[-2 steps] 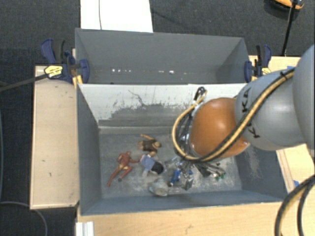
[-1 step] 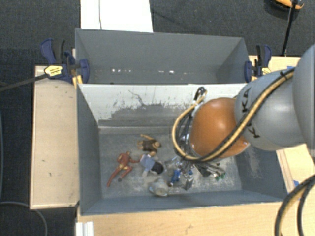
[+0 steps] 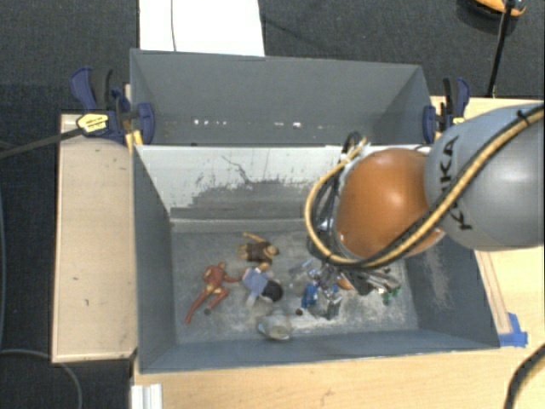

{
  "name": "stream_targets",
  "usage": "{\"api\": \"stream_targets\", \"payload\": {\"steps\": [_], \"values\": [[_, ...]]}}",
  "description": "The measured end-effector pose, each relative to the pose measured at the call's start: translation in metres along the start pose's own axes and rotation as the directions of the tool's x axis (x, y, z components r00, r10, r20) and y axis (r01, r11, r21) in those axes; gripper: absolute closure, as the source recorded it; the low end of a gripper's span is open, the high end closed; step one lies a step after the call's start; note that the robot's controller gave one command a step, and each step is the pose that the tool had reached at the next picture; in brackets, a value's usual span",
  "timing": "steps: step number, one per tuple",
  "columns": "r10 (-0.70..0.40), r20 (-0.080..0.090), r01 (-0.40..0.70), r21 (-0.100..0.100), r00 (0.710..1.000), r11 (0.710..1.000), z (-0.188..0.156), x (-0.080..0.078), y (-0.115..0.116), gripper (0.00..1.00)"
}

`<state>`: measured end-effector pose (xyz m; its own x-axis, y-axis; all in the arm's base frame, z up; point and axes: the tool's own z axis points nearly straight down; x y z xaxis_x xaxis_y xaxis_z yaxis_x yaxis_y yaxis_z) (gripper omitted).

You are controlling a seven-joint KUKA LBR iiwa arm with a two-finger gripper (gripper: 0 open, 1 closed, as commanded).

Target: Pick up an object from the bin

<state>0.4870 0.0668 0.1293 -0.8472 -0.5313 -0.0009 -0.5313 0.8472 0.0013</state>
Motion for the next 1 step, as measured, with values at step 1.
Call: {"api": "stream_targets", "payload": {"steps": [1], "values": [[-0.021, 0.003, 0.021, 0.001, 1.0, 1.0, -0.0603, -0.0005, 0.0005, 1.0]]}}
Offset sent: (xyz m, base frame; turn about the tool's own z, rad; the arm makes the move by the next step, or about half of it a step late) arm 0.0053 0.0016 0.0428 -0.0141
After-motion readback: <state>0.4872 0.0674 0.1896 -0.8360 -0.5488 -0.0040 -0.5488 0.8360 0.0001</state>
